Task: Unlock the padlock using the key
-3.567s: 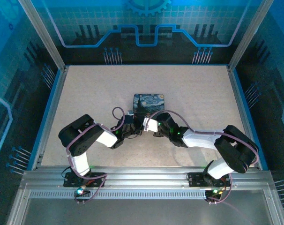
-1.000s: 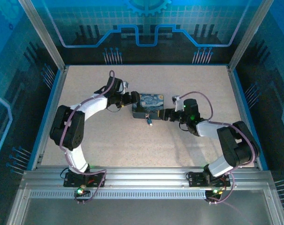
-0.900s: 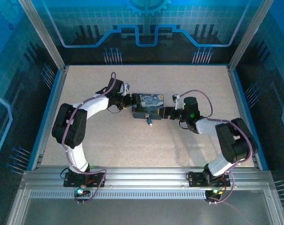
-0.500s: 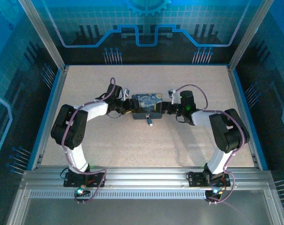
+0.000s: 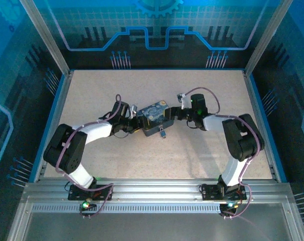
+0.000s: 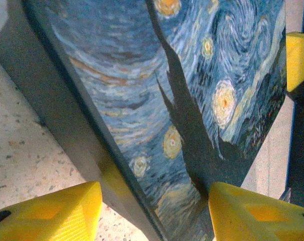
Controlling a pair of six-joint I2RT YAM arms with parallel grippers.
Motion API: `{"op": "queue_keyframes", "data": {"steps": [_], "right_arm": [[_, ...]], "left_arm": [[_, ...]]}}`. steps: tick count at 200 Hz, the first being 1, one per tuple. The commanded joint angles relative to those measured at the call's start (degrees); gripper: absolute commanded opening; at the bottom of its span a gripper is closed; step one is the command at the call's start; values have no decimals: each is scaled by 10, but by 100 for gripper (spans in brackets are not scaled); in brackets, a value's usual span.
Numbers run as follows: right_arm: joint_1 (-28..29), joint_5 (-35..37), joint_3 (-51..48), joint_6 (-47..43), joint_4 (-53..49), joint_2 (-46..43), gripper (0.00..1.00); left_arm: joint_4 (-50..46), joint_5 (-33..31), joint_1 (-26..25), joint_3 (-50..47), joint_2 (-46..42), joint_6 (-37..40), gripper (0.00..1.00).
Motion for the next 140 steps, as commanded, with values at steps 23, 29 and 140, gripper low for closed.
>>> {"op": "queue_keyframes", "data": {"steps": [23, 29, 140], "right_arm": [[-41, -38, -97, -53, -28, -132, 80], [-40, -63, -107, -53, -29, -138, 80], [51, -74, -138, 15, 53, -17, 54]], "left_arm": [[16, -7, -6, -22, -34, -32, 60], [18, -7, -8, -24, -37, -33, 60], [-127, -26, 65, 101, -42, 102, 77]]}}
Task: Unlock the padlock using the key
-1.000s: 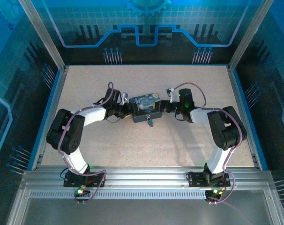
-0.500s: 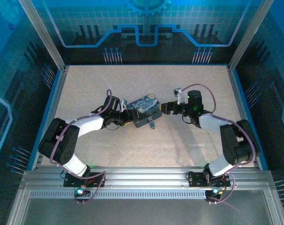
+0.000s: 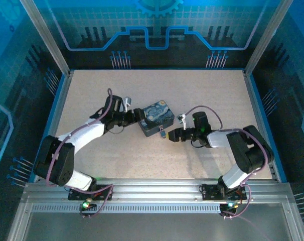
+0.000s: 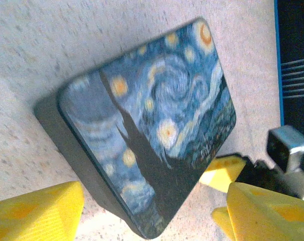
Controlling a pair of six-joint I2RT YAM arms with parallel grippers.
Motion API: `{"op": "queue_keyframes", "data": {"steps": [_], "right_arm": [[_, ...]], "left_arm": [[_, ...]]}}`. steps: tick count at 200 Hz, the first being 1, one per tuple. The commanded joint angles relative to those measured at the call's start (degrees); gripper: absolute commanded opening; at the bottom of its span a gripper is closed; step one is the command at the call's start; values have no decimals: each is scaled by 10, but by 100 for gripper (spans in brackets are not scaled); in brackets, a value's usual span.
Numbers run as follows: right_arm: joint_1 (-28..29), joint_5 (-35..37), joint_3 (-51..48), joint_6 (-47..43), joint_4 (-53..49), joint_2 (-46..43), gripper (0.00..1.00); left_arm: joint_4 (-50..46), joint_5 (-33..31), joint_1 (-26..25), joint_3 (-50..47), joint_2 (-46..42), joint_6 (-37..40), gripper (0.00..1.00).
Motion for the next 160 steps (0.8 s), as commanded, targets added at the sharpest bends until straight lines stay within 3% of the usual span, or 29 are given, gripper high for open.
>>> {"op": "queue_keyframes", "data": {"steps": [1, 67, 160], "right_arm": [[10, 5, 24, 22, 37, 34, 54], [24, -7, 62, 34, 44, 104, 45], [32, 0, 70, 8, -1, 116, 40]], "left_arm": [[-47, 12, 29, 49, 38, 59, 77], [-64, 68, 36, 152, 168, 95, 81], [-22, 88, 36, 137, 198, 72, 75]]}}
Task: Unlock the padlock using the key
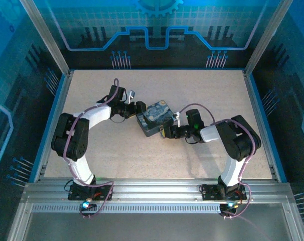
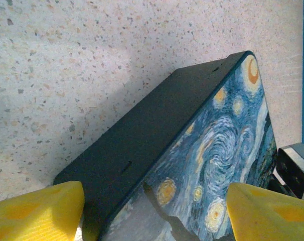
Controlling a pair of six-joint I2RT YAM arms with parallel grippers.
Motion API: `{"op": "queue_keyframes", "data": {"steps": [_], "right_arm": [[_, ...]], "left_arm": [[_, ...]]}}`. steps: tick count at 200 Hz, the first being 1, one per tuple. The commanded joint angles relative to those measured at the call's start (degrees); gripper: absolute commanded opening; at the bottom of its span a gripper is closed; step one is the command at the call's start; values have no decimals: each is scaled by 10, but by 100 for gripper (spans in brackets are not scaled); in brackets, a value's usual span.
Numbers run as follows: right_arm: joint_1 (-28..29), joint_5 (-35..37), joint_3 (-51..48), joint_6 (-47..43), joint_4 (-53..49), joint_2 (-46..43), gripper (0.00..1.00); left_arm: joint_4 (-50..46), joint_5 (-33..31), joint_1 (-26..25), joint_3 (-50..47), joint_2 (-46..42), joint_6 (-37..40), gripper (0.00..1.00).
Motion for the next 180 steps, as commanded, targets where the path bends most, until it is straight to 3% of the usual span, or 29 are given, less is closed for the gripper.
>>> {"op": "queue_keyframes", "data": {"steps": [1, 38, 103, 180], "right_arm": [[16, 5, 5, -14, -29, 17, 40], [23, 14, 6, -21, -43, 17, 33], [23, 41, -6, 6, -41, -4, 8], [47, 137, -27, 73, -86, -97, 1]], "left_arm": [[8, 23, 1, 1, 8, -6, 75], [13, 21, 1, -1, 10, -11, 73], [16, 7, 1, -27, -2, -14, 73], [52, -13, -12, -130, -65, -33, 73]]}}
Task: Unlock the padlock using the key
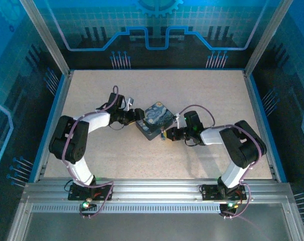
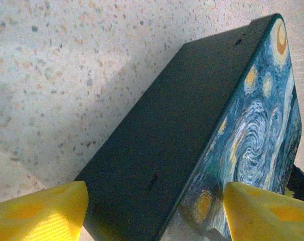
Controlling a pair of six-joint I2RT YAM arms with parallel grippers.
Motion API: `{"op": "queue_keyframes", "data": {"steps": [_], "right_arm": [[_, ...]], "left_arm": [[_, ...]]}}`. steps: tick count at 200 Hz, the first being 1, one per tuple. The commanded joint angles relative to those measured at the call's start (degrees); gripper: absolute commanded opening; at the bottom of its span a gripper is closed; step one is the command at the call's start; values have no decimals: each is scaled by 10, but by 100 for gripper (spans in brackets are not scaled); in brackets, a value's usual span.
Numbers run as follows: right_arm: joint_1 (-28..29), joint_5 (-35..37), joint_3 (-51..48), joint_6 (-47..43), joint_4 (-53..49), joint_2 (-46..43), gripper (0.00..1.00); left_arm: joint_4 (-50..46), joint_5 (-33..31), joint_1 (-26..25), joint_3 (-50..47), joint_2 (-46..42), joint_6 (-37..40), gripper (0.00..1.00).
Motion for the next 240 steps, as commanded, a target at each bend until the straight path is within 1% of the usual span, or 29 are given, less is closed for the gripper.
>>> {"op": "queue_keyframes", "data": {"steps": [1, 47, 69, 91, 114, 138, 170, 207, 240], "right_arm": [[11, 35, -6, 29, -23, -26, 1], [9, 48, -5, 71, -27, -25, 0], [10, 67, -5, 83, -38, -26, 0], [6, 74, -5, 107, -37, -27, 0], [4, 71, 0, 118, -41, -28, 0], [4, 86, -1, 119, -47, -38, 0], [4, 103, -8, 125, -52, -54, 0], [4, 127, -3, 124, -85, -67, 0], [4, 131, 3, 126, -90, -69, 0]], "left_arm": [[-2, -12, -7, -34, -29, -15, 73], [-23, -44, -9, -53, -96, -12, 77], [-57, -78, -14, -46, -134, 8, 78], [-107, -128, -38, -22, -178, 40, 79], [-152, -170, -85, 18, -201, 70, 79], [-167, -177, -141, 56, -190, 73, 77], [-169, -175, -201, 100, -137, 71, 75], [-155, -161, -236, 117, -82, 58, 72], [-126, -142, -242, 96, -65, 33, 72]]}}
